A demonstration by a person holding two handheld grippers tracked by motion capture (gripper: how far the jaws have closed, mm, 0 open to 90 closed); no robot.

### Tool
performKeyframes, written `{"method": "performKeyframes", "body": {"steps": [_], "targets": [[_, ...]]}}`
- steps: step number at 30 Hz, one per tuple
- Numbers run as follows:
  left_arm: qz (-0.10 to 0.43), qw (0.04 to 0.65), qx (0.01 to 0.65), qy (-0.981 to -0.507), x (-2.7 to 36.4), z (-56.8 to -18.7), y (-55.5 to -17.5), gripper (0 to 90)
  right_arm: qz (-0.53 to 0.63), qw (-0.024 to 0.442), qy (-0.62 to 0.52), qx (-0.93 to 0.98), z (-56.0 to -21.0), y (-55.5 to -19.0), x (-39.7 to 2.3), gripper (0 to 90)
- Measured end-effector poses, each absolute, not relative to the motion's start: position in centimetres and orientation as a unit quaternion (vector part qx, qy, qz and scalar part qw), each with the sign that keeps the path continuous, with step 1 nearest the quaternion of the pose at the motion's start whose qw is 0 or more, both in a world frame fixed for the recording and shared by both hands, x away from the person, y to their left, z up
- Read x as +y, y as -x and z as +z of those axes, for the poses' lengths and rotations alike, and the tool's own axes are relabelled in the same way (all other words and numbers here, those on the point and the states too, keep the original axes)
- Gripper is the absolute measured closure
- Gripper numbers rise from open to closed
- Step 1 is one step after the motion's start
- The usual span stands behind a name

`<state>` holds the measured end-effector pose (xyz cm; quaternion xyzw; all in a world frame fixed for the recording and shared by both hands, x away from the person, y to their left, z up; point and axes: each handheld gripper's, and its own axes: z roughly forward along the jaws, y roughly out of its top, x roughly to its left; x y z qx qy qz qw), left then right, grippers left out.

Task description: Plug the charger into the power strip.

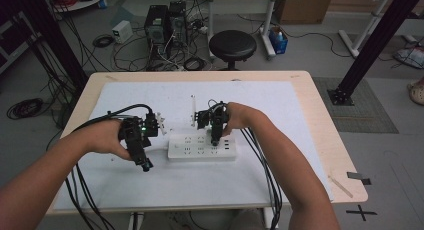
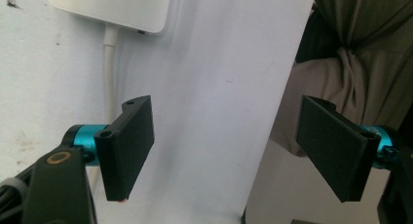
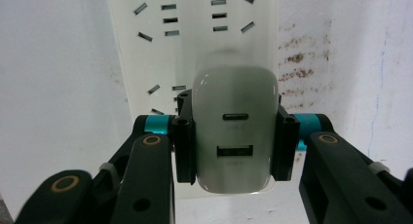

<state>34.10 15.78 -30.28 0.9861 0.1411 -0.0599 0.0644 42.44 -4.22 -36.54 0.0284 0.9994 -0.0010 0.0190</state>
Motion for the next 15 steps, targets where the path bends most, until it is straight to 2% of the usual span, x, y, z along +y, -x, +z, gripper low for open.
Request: {"method": "performKeyframes", "body": {"steps": [15], "targets": [[-0.066,0.055,0.135,-0.987,15.47,-30.57,-34.40,22.2,-0.002,0.023,-0.030,0.999,-36.88,-42.38,-4.10,62.3]]}}
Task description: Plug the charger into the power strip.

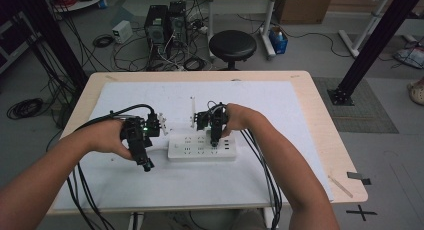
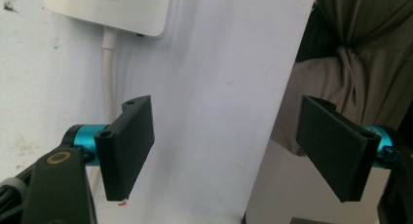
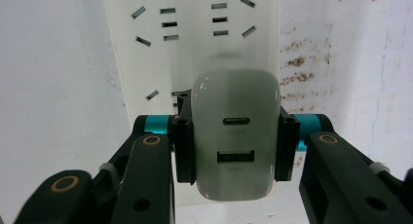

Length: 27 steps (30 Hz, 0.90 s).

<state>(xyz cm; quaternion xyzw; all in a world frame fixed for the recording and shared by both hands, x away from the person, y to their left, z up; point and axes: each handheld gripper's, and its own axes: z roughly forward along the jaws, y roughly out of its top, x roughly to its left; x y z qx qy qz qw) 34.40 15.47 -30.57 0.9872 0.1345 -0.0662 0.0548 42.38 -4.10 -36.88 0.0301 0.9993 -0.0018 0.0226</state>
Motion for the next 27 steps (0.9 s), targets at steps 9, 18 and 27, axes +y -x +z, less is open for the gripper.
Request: {"method": "performKeyframes", "body": {"steps": [9,18,27], "targets": [[-0.066,0.060,0.130,-0.988,15.59,-30.63,-34.40,22.2,0.015,0.023,-0.032,0.999,-37.12,-42.39,-4.57,62.3],[-0.065,0.068,0.141,-0.986,16.02,-30.30,-34.30,22.2,0.006,0.020,-0.036,0.999,-37.70,-42.46,-4.27,62.2],[-0.064,0.059,0.136,-0.987,15.73,-30.49,-34.26,22.2,0.014,0.010,-0.047,0.999,-37.44,-42.45,-4.23,51.9]]}}
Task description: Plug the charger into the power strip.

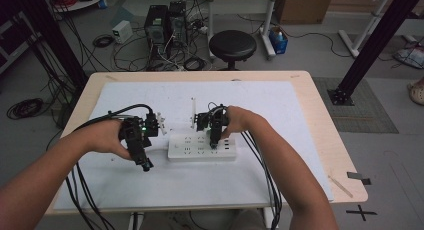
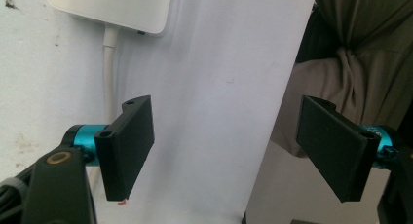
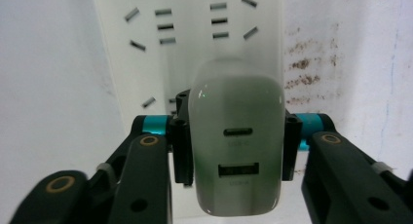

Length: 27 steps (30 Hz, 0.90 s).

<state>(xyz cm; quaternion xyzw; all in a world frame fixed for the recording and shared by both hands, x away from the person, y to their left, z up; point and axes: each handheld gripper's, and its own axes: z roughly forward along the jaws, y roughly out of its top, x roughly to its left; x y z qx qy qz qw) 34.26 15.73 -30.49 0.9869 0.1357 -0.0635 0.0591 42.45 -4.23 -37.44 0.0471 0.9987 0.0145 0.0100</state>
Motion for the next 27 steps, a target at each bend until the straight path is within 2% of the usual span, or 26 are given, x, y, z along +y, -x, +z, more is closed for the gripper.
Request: {"method": "performKeyframes", "body": {"steps": [1,2,3,4,5,6,9,10,12,27], "targets": [[-0.064,0.059,0.135,-0.987,15.7,-30.5,-34.2,22.2,0.023,0.004,-0.051,0.998,-36.7,-42.3,-3.9,38.9],[-0.065,0.059,0.136,-0.987,15.6,-30.5,-34.2,22.2,0.023,0.004,-0.051,0.998,-36.7,-42.3,-3.9,38.9],[-0.064,0.059,0.137,-0.987,15.6,-30.5,-34.2,22.2,0.017,0.001,-0.046,0.999,-36.2,-42.1,-3.6,29.6],[-0.063,0.059,0.136,-0.987,15.6,-30.4,-34.2,22.2,0.009,0.004,-0.047,0.999,-36.0,-42.0,-3.4,26.0],[-0.063,0.059,0.136,-0.987,15.6,-30.4,-34.2,22.2,0.009,0.004,-0.047,0.999,-36.0,-42.0,-3.4,26.0],[-0.064,0.061,0.139,-0.986,15.6,-30.3,-34.2,22.2,-0.009,-0.002,-0.041,0.999,-35.9,-41.7,-3.3,22.0],[-0.065,0.062,0.141,-0.986,15.6,-30.2,-34.1,22.2,-0.013,-0.002,-0.031,0.999,-35.6,-41.3,-3.2,21.3],[-0.063,0.063,0.139,-0.986,15.6,-30.2,-34.1,22.2,-0.009,-0.003,-0.030,0.999,-35.2,-40.9,-3.2,15.2],[-0.065,0.066,0.140,-0.986,15.7,-30.0,-34.2,22.2,-0.009,-0.002,-0.031,0.999,-34.6,-40.6,-3.3,12.1],[-0.061,0.062,0.137,-0.987,16.0,-28.9,-34.4,22.2,0.001,0.031,-0.058,0.998,-29.5,-37.1,-7.5,12.1]]}}
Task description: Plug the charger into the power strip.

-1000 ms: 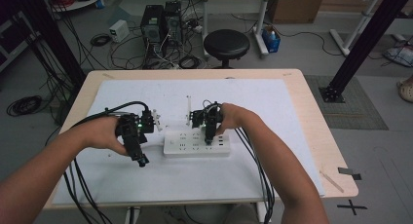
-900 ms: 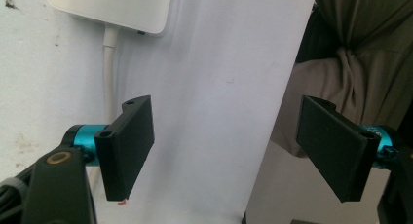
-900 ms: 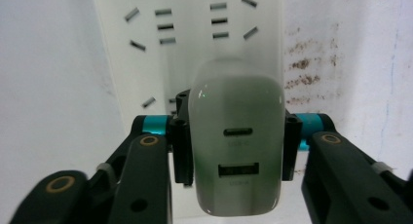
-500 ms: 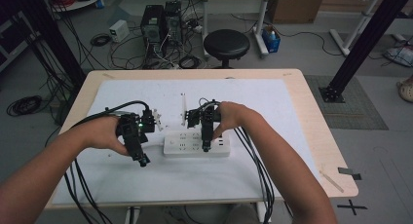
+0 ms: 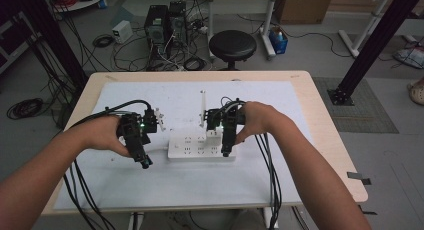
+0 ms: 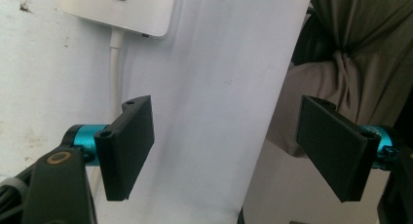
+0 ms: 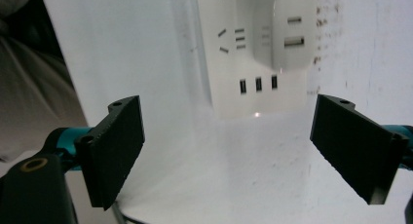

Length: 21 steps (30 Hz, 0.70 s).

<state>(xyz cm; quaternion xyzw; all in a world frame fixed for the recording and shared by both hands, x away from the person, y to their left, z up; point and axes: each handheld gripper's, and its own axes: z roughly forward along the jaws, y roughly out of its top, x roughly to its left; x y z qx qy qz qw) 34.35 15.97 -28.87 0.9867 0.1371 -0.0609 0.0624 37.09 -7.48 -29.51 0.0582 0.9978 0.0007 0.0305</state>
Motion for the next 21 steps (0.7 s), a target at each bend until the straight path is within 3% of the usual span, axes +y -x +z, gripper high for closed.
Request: {"method": "performKeyframes", "body": {"steps": [8,21], "targets": [[-0.058,0.065,0.138,-0.987,15.8,-27.4,-34.0,22.2,-0.001,0.046,-0.095,0.994,-26.6,-34.4,-11.5,12.1],[-0.054,0.066,0.144,-0.986,15.7,-25.6,-33.5,22.2,0.001,0.053,-0.112,0.992,-25.4,-32.2,-13.9,12.1]]}}
